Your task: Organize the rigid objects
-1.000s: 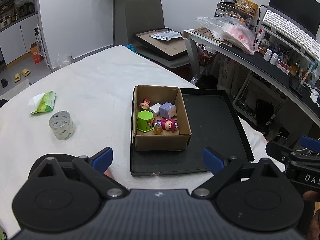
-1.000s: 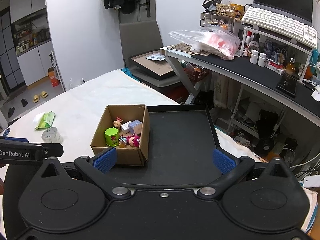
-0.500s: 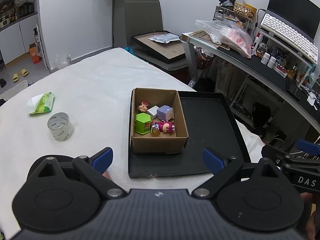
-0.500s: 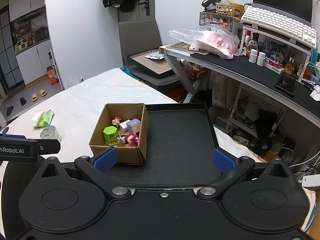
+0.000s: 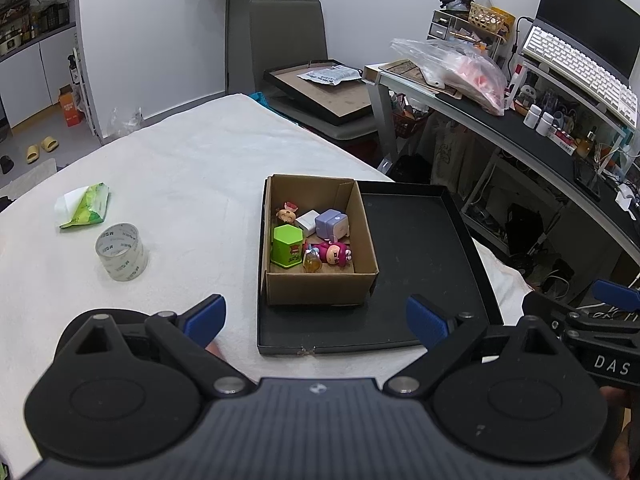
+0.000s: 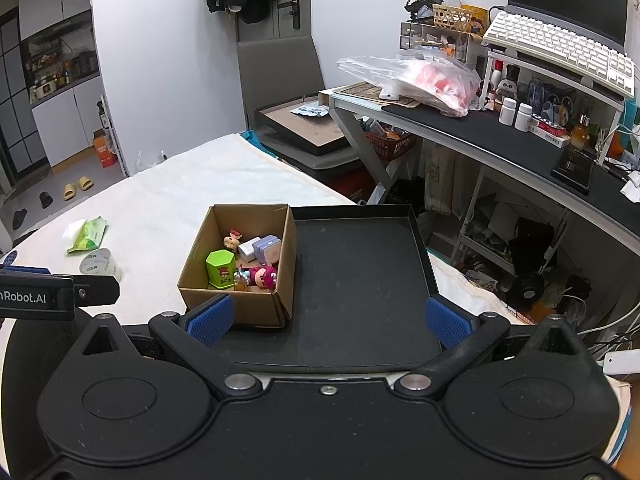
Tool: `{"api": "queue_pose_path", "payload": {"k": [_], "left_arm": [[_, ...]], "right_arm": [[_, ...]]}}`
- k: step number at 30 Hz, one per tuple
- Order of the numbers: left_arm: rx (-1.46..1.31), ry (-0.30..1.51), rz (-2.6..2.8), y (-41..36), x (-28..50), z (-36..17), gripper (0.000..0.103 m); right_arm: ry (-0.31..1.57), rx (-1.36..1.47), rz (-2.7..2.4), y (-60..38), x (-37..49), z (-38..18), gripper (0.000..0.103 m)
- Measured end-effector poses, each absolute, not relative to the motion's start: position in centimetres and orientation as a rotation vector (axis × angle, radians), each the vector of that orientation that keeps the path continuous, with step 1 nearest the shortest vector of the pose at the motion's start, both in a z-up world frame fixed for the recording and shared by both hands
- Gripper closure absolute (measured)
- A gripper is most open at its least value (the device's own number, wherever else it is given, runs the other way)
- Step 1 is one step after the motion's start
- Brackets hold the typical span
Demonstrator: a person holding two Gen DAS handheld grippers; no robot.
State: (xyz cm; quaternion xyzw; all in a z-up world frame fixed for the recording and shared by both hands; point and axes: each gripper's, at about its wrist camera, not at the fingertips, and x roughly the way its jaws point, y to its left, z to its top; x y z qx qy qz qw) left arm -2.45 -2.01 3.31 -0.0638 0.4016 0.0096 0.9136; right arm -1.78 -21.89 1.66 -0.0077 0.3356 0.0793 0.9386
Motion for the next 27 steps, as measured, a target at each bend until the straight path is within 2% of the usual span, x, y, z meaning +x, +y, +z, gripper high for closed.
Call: {"api": "queue_pose_path", "payload": {"k": [27], "left_arm": [[-0.117,0.823,0.017,-1.8,-2.0,2.9,0.007]], "right_arm": [[0.706,0.015,0.159,-22.5,-1.2,0.5,0.0]]}}
